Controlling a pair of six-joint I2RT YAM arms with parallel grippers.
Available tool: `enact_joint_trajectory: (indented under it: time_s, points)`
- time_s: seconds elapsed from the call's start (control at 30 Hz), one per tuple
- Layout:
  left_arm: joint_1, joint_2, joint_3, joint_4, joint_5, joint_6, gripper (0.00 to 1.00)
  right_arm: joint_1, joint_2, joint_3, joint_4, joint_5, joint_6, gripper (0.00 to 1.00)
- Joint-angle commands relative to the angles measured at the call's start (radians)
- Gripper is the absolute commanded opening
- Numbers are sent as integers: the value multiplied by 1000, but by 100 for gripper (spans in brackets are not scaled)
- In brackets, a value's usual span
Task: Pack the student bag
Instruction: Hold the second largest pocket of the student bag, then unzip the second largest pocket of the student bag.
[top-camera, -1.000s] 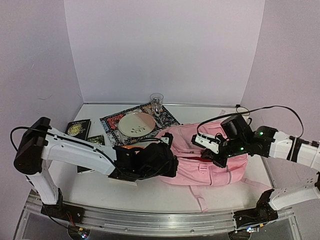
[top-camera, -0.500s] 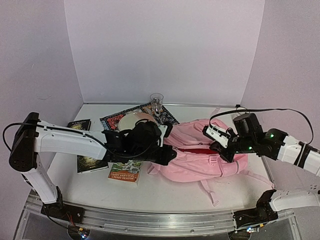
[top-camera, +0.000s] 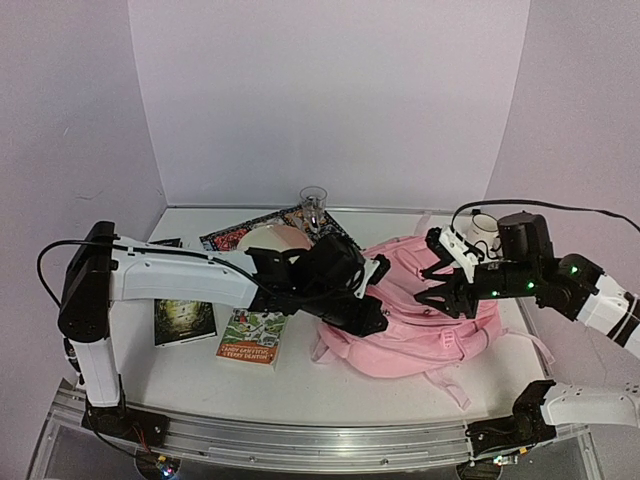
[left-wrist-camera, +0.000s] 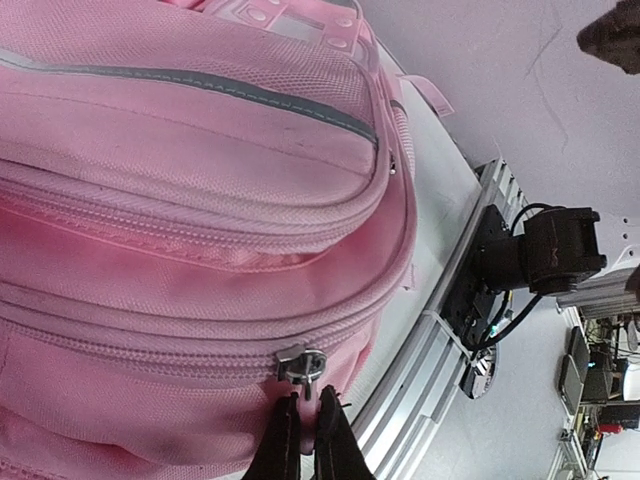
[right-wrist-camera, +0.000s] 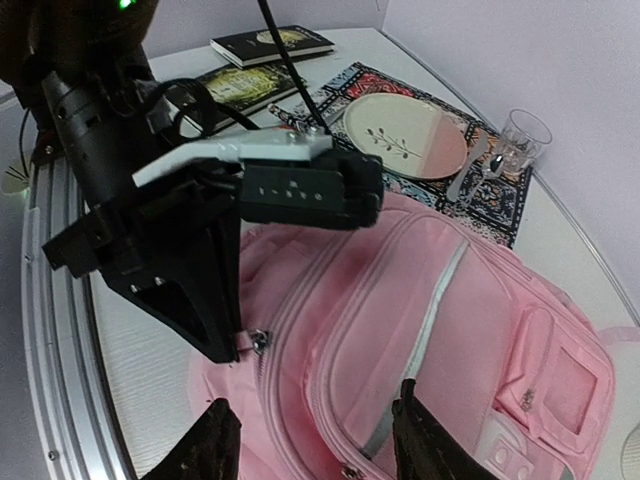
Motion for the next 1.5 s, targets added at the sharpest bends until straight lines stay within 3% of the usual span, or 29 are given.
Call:
enact_joint_trajectory:
  time_s: [0.0,0.23,0.5,0.6,0.67,0.8,1.23,1.47]
  points:
    - [-3,-8,113,63,75,-2,0,38,9,-34,40,-96,44,52]
    - [3,-23,144,65,86,-6,0,74,20,-92,43,-31,32,51]
    - [4,-26,176,74,151,-6,0,80,91,-107,75,87,-10,42]
    - [3,-36,181,79,166,-3,0,81,113,-106,83,114,-27,33]
    - [4,-46,174,81,166,6,0,81,112,-105,83,146,-42,18]
    - [56,-85,99,72,157,-11,0,81,69,-104,53,171,-66,1]
    - [282,-166,-85,-133,82,154,0,79,-159,-106,-123,332,-123,0]
    - [360,-39,-72,-158,69,212,0,78,-207,-101,-128,351,-134,0]
